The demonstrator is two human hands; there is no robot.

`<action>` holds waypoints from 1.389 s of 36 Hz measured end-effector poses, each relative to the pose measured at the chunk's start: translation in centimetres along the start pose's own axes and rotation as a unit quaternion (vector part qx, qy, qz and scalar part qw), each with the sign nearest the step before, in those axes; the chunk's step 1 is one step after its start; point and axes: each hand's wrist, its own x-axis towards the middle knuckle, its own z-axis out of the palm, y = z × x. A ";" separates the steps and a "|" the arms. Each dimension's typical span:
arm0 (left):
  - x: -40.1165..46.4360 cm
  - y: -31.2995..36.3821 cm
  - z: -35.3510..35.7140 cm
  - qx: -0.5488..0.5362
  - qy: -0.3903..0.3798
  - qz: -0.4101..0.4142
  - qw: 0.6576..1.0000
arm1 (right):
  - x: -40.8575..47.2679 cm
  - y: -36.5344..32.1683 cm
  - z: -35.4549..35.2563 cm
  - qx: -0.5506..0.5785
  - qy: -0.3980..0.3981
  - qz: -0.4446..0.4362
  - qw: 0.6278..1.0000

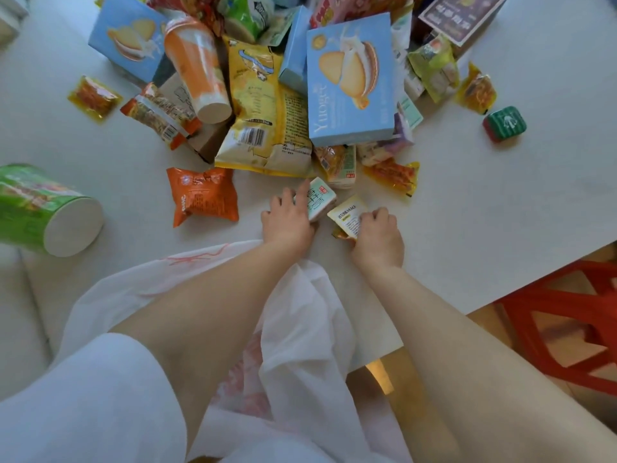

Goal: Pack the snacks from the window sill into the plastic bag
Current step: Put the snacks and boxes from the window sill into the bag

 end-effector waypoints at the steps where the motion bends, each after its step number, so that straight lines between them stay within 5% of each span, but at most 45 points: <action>1: 0.1 0.0 -0.1 -0.008 0.003 -0.003 1.000 | 0.2 0.1 -0.2 -0.008 -0.001 -0.005 1.000; 5: 0.5 -0.2 -1.0 -0.085 0.003 -0.020 0.996 | 1.2 1.2 -2.1 -0.061 -0.022 -0.025 0.998; 10: 0.5 0.0 -2.4 -0.074 0.017 0.055 0.996 | 3.3 3.0 -5.2 -0.137 -0.017 -0.075 0.988; 21: 1.5 -0.5 -3.1 -0.031 -0.003 0.103 0.994 | 7.8 3.7 -6.7 -0.072 -0.128 -0.074 0.986; 28: 3.3 -0.3 -3.6 0.075 -0.026 0.162 0.984 | 6.0 3.4 -4.1 0.018 -0.061 -0.055 0.996; 35: 2.9 0.3 -2.8 0.051 -0.028 0.110 0.992 | 2.4 2.2 -1.9 0.020 0.011 -0.029 0.999; 43: 1.6 -0.1 -5.2 -0.114 0.046 0.073 0.990 | -0.3 1.6 -3.9 0.267 0.010 0.047 0.962; 50: -2.2 -1.2 -8.7 -0.347 0.146 0.078 0.923 | -3.6 -1.5 -6.4 0.487 -0.002 0.064 0.871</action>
